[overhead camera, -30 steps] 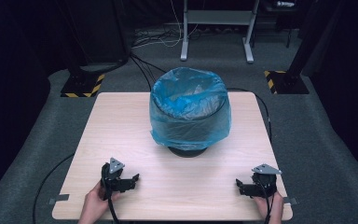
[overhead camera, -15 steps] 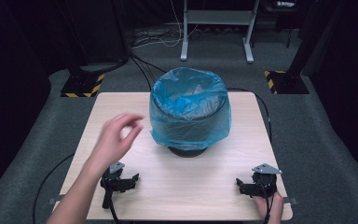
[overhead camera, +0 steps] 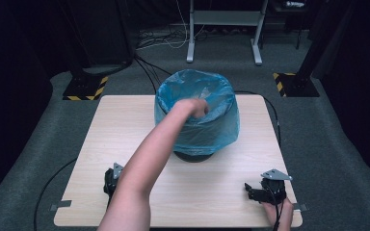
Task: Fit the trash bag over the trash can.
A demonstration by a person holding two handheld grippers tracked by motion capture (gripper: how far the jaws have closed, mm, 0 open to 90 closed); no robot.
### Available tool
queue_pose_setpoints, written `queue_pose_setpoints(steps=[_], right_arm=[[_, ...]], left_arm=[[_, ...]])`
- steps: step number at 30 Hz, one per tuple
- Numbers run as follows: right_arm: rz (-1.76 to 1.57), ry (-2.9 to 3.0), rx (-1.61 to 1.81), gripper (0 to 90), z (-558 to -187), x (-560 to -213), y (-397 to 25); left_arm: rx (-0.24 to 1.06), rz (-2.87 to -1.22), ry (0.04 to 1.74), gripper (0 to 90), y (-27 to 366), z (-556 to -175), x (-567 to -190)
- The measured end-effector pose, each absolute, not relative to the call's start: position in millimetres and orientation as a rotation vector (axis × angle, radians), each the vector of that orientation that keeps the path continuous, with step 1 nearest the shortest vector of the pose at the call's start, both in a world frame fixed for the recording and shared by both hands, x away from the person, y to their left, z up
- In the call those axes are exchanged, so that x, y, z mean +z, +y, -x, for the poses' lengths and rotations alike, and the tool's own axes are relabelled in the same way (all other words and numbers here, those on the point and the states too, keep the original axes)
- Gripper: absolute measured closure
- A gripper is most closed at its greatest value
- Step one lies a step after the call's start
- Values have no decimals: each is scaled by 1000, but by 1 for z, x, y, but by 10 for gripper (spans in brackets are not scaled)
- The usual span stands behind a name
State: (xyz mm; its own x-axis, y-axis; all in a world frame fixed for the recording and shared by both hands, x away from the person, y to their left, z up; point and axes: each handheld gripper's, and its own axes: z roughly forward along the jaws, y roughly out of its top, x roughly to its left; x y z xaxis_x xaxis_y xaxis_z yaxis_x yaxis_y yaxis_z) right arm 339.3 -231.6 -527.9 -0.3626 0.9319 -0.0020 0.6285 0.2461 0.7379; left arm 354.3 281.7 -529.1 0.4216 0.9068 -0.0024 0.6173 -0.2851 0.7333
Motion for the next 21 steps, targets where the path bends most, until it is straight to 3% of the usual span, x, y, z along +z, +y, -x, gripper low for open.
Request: queue_pose_setpoints(steps=[21], right_arm=[[-1407,2088,921,127,-339,-528,-231]], left_arm=[[558,-2014,1284,136,282,-354,-529]])
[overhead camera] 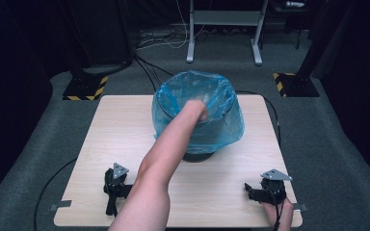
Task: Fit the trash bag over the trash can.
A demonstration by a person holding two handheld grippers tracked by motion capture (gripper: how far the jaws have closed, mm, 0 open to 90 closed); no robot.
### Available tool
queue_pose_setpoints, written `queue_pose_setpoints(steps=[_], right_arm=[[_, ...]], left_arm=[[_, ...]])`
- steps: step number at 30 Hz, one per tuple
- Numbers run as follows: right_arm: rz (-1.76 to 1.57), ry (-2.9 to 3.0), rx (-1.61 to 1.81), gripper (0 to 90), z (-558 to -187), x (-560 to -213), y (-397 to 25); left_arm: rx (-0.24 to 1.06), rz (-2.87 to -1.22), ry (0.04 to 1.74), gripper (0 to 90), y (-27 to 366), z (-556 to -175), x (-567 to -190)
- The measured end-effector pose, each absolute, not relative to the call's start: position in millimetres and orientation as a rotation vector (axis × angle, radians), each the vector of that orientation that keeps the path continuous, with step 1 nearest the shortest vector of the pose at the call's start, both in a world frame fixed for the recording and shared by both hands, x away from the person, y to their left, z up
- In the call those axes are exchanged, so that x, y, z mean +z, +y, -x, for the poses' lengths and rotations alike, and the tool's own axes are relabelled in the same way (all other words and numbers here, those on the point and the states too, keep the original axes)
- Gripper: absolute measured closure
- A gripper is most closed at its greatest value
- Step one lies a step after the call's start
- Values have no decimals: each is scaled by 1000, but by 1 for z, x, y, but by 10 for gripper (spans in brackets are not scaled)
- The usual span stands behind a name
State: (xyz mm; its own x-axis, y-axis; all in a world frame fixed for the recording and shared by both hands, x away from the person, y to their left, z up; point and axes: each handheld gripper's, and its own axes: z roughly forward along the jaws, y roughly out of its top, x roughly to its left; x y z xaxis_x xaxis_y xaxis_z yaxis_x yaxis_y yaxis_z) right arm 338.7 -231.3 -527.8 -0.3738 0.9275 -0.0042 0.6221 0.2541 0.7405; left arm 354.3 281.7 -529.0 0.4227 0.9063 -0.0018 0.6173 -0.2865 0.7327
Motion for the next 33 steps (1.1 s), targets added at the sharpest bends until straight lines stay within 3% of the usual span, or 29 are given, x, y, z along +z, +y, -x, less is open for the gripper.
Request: queue_pose_setpoints(steps=[13,33], right_arm=[[-1402,2112,920,73,-340,-528,-231],[-1420,2096,911,71,-341,-528,-231]], left_arm=[[560,-2011,1287,136,282,-354,-529],[559,-2013,1283,136,282,-354,-529]])
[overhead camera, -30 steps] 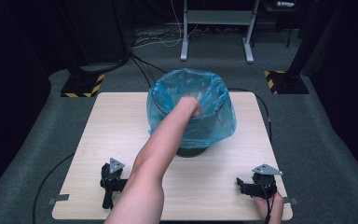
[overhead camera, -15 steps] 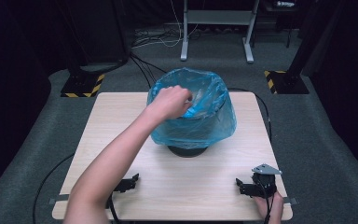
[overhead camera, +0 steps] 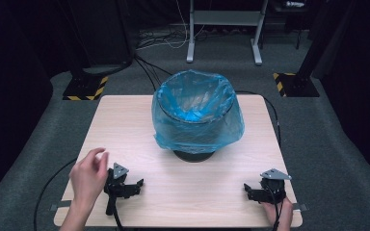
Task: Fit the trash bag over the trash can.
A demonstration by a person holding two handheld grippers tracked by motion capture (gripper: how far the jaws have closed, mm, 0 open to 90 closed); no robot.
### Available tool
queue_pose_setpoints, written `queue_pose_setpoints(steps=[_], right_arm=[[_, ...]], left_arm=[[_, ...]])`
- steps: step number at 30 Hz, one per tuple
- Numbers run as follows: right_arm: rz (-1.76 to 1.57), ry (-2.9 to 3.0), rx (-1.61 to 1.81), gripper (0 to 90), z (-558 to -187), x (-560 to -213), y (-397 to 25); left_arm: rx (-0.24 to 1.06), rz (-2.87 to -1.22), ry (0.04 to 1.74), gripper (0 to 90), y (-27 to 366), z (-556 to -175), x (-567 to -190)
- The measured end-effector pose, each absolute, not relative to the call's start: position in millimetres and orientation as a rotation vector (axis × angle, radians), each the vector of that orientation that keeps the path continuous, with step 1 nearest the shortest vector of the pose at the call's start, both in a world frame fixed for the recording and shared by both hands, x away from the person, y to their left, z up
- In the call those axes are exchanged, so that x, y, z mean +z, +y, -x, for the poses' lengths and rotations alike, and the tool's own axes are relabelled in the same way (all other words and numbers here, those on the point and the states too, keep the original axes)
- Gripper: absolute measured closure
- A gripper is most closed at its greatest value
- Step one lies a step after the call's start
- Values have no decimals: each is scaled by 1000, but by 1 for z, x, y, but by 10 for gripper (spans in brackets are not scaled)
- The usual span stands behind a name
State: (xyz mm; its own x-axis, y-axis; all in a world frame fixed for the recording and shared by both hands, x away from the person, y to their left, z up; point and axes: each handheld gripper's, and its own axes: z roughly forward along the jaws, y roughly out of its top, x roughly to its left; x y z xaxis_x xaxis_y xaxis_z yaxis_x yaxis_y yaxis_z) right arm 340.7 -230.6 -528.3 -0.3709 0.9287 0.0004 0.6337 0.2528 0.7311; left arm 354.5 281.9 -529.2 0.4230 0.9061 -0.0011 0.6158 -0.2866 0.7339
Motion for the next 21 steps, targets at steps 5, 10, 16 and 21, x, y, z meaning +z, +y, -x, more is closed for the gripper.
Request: queue_pose_setpoints(steps=[5,10,16,21], right_arm=[[-1421,2096,912,71,-341,-528,-231],[-1425,2095,912,72,-341,-528,-230],[-1423,2093,910,73,-341,-528,-231],[-1426,2090,909,73,-341,-528,-231]], left_arm=[[559,-2013,1284,136,282,-354,-529],[559,-2013,1285,136,282,-354,-529],[583,-1988,1348,114,276,-355,-529],[589,-1977,1365,112,275,-355,-529]])
